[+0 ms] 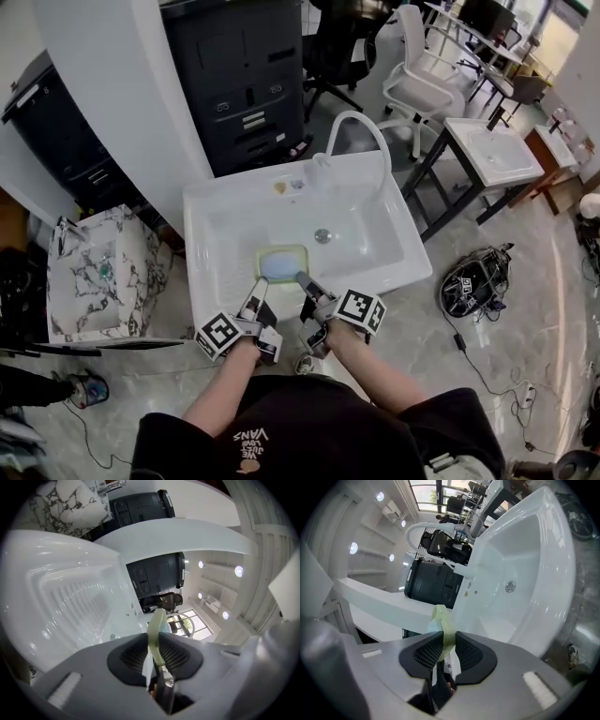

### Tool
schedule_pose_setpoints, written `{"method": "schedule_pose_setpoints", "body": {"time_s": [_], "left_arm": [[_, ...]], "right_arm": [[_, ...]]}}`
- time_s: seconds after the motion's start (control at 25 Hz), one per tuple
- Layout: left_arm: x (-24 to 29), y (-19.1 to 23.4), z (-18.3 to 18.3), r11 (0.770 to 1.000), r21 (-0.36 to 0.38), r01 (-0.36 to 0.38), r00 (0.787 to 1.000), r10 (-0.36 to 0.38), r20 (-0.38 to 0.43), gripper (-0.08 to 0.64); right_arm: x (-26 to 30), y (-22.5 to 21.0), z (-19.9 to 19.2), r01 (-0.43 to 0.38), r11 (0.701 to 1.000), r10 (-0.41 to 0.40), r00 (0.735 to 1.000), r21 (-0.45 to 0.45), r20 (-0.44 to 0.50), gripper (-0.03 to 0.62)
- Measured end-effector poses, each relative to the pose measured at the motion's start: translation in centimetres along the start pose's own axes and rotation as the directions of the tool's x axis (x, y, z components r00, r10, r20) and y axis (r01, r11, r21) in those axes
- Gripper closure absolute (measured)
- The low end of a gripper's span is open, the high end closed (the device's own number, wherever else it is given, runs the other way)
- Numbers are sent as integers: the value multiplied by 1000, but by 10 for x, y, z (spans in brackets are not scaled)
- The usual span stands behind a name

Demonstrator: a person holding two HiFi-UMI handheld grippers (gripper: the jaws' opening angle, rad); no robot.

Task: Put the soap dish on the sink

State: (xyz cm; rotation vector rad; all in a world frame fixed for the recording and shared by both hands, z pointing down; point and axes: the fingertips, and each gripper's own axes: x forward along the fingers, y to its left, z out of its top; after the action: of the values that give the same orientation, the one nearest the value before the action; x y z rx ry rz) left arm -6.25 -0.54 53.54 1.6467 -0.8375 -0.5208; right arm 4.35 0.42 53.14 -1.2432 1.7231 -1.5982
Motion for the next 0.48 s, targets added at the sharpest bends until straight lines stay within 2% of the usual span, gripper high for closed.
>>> {"method": "schedule_pose_setpoints", "body": {"time_s": [0.48], "left_arm": [[54, 9, 30, 1000, -9, -5, 1000, 5, -14, 440]], "right_arm": [[46, -3, 39, 17, 1000, -17, 1000, -12, 3, 514]]}}
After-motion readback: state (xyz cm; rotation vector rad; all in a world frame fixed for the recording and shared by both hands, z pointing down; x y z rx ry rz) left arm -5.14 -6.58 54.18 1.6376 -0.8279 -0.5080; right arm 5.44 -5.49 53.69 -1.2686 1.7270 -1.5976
